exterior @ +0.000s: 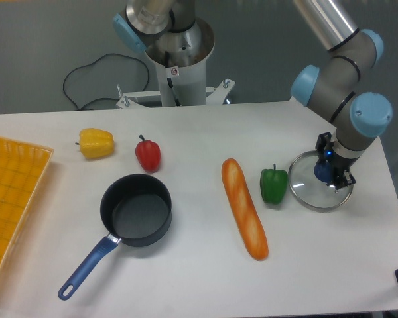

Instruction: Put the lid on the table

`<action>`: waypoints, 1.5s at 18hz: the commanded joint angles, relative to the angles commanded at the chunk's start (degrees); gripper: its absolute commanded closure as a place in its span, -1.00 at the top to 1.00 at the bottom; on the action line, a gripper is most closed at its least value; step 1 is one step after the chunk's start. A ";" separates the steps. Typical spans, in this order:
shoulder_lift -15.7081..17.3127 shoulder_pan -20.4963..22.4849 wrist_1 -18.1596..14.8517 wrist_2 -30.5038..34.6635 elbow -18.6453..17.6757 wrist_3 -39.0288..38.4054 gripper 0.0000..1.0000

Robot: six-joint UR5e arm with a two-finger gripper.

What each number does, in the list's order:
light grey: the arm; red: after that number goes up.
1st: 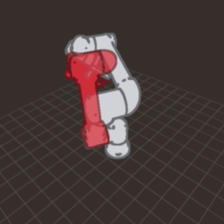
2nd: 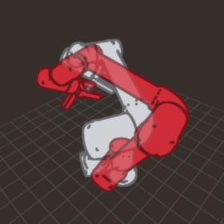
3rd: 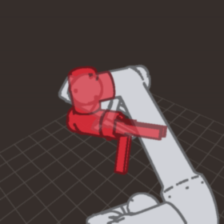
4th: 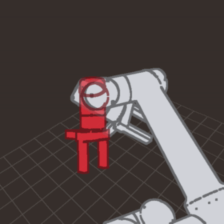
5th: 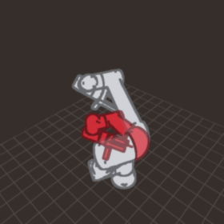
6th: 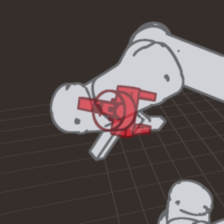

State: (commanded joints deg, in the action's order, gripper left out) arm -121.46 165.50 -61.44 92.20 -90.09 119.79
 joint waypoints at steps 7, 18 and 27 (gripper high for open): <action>0.00 -0.17 0.00 0.00 -0.09 0.00 0.28; -0.09 -0.09 0.00 0.00 -0.35 0.00 0.34; 0.17 -0.18 0.00 0.00 -0.18 -0.35 0.99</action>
State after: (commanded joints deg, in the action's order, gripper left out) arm -121.29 165.32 -61.44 92.20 -90.26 119.45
